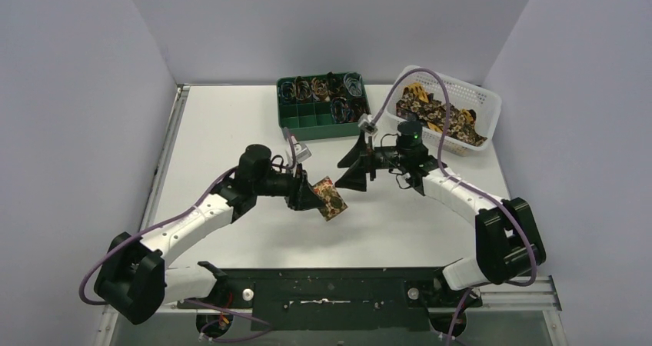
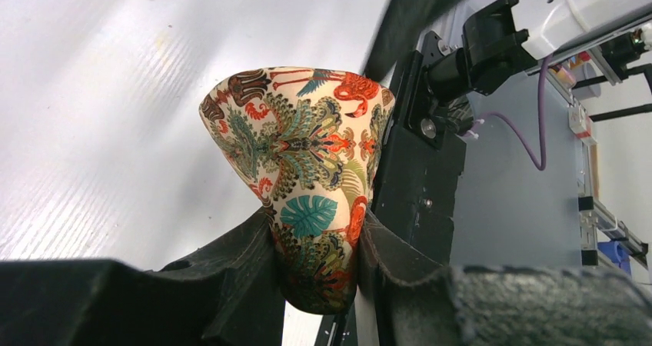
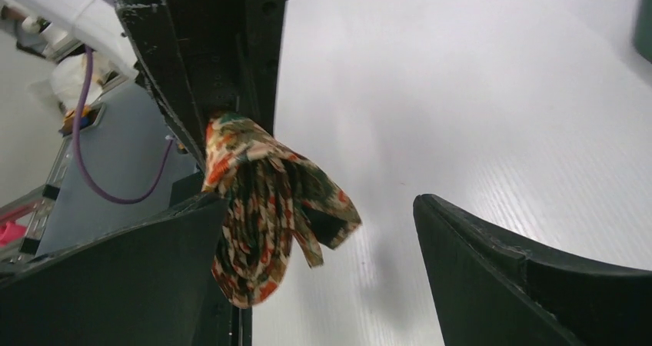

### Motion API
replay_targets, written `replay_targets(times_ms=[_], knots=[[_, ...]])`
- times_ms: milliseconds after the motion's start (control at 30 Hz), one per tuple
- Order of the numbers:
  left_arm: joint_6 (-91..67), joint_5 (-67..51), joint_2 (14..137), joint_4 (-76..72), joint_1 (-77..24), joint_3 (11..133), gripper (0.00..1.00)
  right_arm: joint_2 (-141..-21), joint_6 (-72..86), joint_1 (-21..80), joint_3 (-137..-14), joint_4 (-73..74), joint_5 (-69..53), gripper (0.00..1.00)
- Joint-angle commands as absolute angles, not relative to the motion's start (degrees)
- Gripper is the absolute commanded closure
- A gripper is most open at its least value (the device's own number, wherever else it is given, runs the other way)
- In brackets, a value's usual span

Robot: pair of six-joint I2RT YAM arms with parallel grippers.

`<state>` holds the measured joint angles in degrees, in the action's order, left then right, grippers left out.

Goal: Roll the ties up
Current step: Pick up the tie at the center of the board.

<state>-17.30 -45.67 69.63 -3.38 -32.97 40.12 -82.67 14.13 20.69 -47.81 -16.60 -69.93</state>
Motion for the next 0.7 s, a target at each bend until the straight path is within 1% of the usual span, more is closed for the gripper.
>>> replay_targets(times_ms=[0, 67, 200, 267, 300, 333, 400, 433, 567, 667], knots=[[-14.0, -49.5, 68.1, -0.1, -34.0, 45.0, 1.00, -83.6, 11.7, 26.2, -50.8, -18.2, -73.7, 0.00], [-13.9, -49.7, 68.1, 1.3, -34.1, 45.2, 1.00, -84.0, 12.5, 27.1, -50.5, -19.8, -75.4, 0.00], [-13.6, -50.5, 67.4, 2.2, -34.4, 45.4, 1.00, -84.5, 9.8, 28.1, -50.6, -17.9, -78.9, 0.00], [-13.6, -50.5, 67.1, 2.2, -34.4, 45.4, 1.00, -84.5, 6.1, 28.3, -51.6, -12.8, -78.3, 0.00], [-13.3, -50.4, 67.1, 3.0, -34.4, 45.6, 1.00, -84.0, 0.9, 27.2, -53.0, -5.4, -75.6, 0.00], [-12.7, -50.1, 67.0, 4.3, -34.4, 45.9, 1.00, -83.6, -2.3, 25.8, -53.6, -3.2, -74.4, 0.00], [-12.3, -49.9, 66.6, 4.7, -34.4, 45.8, 1.00, -83.6, 9.5, 25.0, -51.0, -15.6, -77.6, 0.00], [-12.5, -49.7, 66.5, 4.6, -34.4, 45.7, 1.00, -83.6, 12.2, 25.1, -50.6, -18.6, -77.8, 0.00], [-12.1, -47.0, 67.1, 6.0, -34.3, 46.1, 1.00, -80.3, 13.1, 27.1, -49.8, -19.5, -72.3, 0.00], [-12.8, -44.8, 67.2, 6.0, -34.3, 46.5, 1.00, -78.6, 10.2, 27.4, -50.3, -14.7, -69.8, 0.00]])
